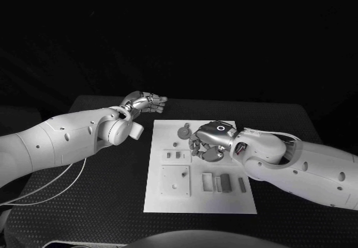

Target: Assemble the parts on the task board

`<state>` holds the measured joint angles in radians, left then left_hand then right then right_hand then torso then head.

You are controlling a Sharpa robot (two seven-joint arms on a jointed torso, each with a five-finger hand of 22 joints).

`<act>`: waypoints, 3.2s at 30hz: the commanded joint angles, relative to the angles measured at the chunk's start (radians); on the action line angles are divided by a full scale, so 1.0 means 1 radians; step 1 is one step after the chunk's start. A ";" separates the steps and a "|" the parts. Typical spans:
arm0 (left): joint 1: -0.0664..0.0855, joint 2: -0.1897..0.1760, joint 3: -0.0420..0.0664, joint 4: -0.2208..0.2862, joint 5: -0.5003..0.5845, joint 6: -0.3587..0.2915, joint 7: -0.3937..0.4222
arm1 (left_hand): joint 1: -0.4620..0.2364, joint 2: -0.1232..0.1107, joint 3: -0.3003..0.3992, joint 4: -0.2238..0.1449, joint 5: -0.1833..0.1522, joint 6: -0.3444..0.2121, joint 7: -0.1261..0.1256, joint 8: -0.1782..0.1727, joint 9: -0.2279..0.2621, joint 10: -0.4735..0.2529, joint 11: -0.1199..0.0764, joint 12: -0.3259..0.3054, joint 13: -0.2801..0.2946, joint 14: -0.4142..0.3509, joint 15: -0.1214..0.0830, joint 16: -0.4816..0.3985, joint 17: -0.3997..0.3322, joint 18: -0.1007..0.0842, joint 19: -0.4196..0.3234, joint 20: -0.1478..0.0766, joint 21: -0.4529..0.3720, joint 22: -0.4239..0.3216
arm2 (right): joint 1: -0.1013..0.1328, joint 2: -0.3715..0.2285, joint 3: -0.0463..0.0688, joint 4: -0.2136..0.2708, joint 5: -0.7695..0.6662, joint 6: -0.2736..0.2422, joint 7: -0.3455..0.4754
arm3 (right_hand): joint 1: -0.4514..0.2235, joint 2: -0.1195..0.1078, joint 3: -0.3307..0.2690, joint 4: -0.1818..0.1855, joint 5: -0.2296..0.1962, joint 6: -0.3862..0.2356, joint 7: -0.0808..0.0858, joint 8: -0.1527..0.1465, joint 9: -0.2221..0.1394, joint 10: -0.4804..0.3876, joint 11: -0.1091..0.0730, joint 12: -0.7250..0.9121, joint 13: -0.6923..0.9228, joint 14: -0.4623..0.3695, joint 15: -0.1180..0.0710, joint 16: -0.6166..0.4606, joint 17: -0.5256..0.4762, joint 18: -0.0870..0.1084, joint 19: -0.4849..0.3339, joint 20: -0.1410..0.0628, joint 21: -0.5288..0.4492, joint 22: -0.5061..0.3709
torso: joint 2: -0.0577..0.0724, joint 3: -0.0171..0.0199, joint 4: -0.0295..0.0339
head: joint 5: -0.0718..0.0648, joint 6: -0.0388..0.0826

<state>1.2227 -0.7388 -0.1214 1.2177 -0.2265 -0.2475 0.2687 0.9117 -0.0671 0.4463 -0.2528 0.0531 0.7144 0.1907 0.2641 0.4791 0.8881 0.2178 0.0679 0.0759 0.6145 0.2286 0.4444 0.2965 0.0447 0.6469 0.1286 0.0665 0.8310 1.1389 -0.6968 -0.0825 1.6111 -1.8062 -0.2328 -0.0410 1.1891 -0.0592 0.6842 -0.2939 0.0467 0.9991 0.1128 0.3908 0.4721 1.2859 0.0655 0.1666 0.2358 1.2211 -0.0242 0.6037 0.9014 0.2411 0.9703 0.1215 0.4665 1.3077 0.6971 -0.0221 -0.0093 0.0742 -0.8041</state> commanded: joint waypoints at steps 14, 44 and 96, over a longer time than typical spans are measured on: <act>0.001 0.012 0.001 -0.003 0.004 0.009 0.009 | 0.004 -0.003 0.000 -0.005 -0.001 -0.006 0.043 0.003 0.001 0.002 0.001 0.001 -0.002 -0.006 -0.005 -0.007 0.002 0.006 0.008 -0.002 0.002 -0.002 | -0.088 0.152 -0.044 -0.045 -0.017 0.033 0.041 | 0.014 0.007 -0.002 0.002 0.004 0.007 0.001 0.002 0.001 0.010 -0.002 0.003 0.011 0.003 -0.007 0.005 0.001 0.021 0.008 -0.001 0.005 0.024 | 0.000 -0.0007 0.0021 | 0.032 -0.008; 0.001 0.017 0.001 -0.011 0.004 0.014 0.006 | 0.004 -0.003 0.000 -0.005 -0.001 -0.007 0.043 0.003 0.001 0.002 0.001 0.001 -0.003 -0.008 -0.006 -0.008 0.002 0.005 0.008 -0.002 0.002 -0.003 | -0.118 0.173 -0.069 -0.089 -0.090 0.053 0.024 | 0.011 0.008 -0.004 0.001 0.004 0.007 0.001 0.001 0.002 0.010 -0.002 0.001 0.012 0.002 -0.008 0.006 0.002 0.021 0.007 -0.002 0.008 0.024 | 0.001 0.0010 -0.0003 | 0.042 -0.017; 0.001 0.019 0.001 -0.015 0.004 0.018 0.000 | 0.003 -0.004 -0.001 -0.005 -0.001 -0.009 0.044 0.003 0.001 -0.001 0.001 0.000 -0.005 -0.013 -0.005 -0.010 0.002 0.003 0.008 -0.003 0.002 -0.006 | -0.118 0.173 -0.071 -0.106 0.017 -0.007 0.082 | -0.087 -0.114 -0.065 0.021 0.003 -0.132 0.061 -0.078 -0.029 -0.105 0.046 -0.071 0.004 -0.051 0.028 0.012 -0.004 0.021 -0.035 0.013 0.009 0.023 | 0.000 0.0009 0.0008 | 0.038 -0.022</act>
<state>1.2228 -0.7226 -0.1214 1.2021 -0.2264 -0.2433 0.2630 0.9118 -0.0671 0.4463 -0.2529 0.0531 0.7144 0.1907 0.2640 0.4789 0.8881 0.2178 0.0678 0.0727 0.6075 0.2215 0.4405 0.2977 0.0426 0.6506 0.1250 0.0664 0.8264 1.0215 -0.5209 -0.1534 1.5022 -1.7965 -0.2129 0.0260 1.0966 -0.1778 0.6224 -0.2703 0.0544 0.8685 0.1718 0.3107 0.4416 1.1787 0.1179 0.0924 0.2384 1.1689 0.0023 0.6116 0.8979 0.2551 0.9396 0.1340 0.4704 1.3078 0.6975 -0.0205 -0.0089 0.1124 -0.8276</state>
